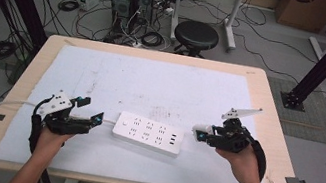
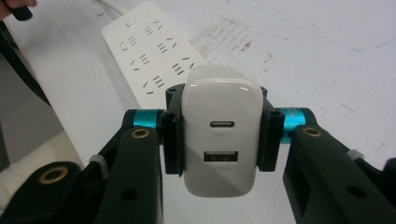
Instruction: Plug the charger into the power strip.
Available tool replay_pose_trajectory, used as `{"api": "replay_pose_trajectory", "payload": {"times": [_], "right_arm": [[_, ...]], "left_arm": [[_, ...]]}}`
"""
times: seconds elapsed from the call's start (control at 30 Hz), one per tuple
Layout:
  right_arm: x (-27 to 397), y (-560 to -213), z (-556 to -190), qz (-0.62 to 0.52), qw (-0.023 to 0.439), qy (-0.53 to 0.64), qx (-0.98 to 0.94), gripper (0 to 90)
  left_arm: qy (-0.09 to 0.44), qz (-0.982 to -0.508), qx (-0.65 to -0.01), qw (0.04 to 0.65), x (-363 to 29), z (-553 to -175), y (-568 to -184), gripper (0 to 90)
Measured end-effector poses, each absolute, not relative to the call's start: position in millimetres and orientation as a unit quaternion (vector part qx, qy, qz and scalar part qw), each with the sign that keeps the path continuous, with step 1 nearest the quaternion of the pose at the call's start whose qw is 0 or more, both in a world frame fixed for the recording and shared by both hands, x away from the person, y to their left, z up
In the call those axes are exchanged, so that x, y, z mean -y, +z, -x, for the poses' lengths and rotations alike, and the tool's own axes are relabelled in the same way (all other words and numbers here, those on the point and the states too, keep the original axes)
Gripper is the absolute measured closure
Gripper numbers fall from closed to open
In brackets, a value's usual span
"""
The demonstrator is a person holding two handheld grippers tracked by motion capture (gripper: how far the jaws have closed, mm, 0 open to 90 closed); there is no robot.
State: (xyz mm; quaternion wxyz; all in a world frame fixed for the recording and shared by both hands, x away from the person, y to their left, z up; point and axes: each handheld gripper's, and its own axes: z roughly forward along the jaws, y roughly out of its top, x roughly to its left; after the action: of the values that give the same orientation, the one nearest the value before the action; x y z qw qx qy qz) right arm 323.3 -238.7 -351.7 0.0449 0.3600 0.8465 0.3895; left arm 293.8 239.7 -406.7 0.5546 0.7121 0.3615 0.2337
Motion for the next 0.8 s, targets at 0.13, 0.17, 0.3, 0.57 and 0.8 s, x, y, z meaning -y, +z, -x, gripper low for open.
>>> {"api": "replay_pose_trajectory", "payload": {"times": [0.13,0.17,0.3,0.57,0.8], "right_arm": [[233.8,-348.9,-323.7,-0.348,0.068,0.371,-0.859,63.0],[233.4,-348.8,-324.2,-0.344,0.071,0.37,-0.86,63.0],[228.9,-346.6,-325.2,-0.338,0.081,0.361,-0.865,63.0],[212.2,-342.3,-332.3,-0.308,0.094,0.347,-0.881,63.0],[192.9,-333.5,-336.2,-0.267,0.118,0.316,-0.903,63.0]], "left_arm": [[0.233,-0.711,-0.363,0.555,-241.0,-294.8,-407.3,24.4],[0.233,-0.711,-0.362,0.556,-241.2,-294.9,-407.1,24.4],[0.232,-0.71,-0.362,0.558,-242.6,-294.6,-407.8,24.4],[0.231,-0.704,-0.368,0.561,-246.3,-293.4,-413.6,24.4],[0.234,-0.699,-0.371,0.564,-250.2,-291.9,-414.2,24.4]]}}
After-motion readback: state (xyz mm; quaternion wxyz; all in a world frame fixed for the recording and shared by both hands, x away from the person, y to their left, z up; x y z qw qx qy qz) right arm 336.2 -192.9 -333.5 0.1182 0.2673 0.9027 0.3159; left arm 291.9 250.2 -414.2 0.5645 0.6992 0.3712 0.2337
